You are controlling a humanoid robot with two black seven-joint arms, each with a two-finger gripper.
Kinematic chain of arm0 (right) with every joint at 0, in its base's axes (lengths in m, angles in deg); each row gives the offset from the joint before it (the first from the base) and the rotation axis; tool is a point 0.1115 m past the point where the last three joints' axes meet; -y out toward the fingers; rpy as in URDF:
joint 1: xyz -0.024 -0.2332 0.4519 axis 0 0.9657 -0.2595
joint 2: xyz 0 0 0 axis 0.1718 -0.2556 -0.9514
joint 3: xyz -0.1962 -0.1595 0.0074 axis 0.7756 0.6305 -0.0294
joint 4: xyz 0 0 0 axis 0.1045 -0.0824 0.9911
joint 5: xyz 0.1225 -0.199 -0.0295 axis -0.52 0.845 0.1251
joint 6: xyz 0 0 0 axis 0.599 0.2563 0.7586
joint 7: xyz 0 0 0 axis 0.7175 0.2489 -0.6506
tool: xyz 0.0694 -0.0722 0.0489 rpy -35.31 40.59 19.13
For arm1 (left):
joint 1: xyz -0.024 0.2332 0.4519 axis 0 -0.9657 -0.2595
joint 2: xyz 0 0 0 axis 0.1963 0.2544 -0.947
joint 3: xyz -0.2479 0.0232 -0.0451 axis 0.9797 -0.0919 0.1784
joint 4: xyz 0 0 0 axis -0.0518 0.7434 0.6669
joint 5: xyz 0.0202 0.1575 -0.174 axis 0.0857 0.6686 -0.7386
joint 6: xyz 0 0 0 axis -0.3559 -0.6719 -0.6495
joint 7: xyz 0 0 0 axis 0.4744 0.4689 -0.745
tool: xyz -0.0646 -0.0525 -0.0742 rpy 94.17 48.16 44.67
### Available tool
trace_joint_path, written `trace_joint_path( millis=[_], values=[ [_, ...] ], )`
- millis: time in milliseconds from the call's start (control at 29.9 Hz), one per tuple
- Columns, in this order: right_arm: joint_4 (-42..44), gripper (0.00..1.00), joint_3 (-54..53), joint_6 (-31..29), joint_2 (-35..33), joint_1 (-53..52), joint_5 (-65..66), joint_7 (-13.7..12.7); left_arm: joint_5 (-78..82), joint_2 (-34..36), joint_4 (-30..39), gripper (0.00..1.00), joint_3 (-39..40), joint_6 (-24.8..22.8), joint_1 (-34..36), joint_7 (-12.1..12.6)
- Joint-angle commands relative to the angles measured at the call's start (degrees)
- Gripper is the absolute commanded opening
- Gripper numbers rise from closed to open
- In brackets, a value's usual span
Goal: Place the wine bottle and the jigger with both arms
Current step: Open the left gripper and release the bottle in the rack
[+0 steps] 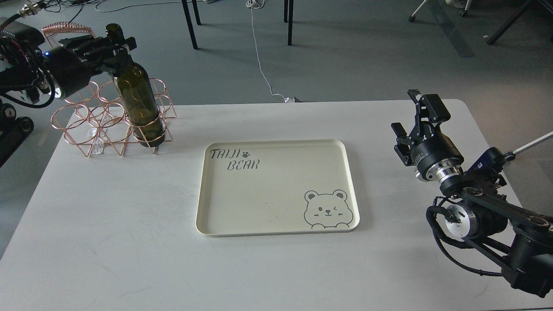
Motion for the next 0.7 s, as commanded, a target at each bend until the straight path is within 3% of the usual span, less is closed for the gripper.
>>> trace_joint_path(
  millis=[0,268,401,468,569,669],
  values=[
    [0.0,0.99,0.1,0.0,0.0,0.1,0.0,0.0,0.0,0.0,0.0,0.37,0.0,0.0,-0.1,0.0],
    [0.0,0.99,0.1,0.0,0.1,0.3,0.0,0.0,-0.5,0.0,0.1,0.53,0.0,0.1,-0.3,0.0],
    [0.0,0.99,0.1,0.0,0.1,0.3,0.0,0.0,-1.9,0.0,0.2,0.75,0.0,1.5,-0.3,0.0],
    [0.0,0.99,0.1,0.1,0.1,0.3,0.0,0.0,-2.8,0.0,0.2,0.82,-0.1,2.4,-0.3,0.0],
    [0.0,0.99,0.1,0.0,0.1,0.3,0.0,0.0,-3.0,0.1,0.2,0.82,-0.6,2.4,-0.4,0.0],
    [0.0,0.99,0.1,0.0,0.1,0.3,0.0,0.0,-3.0,0.1,0.2,0.64,-1.8,2.4,-0.3,0.0]
  ],
)
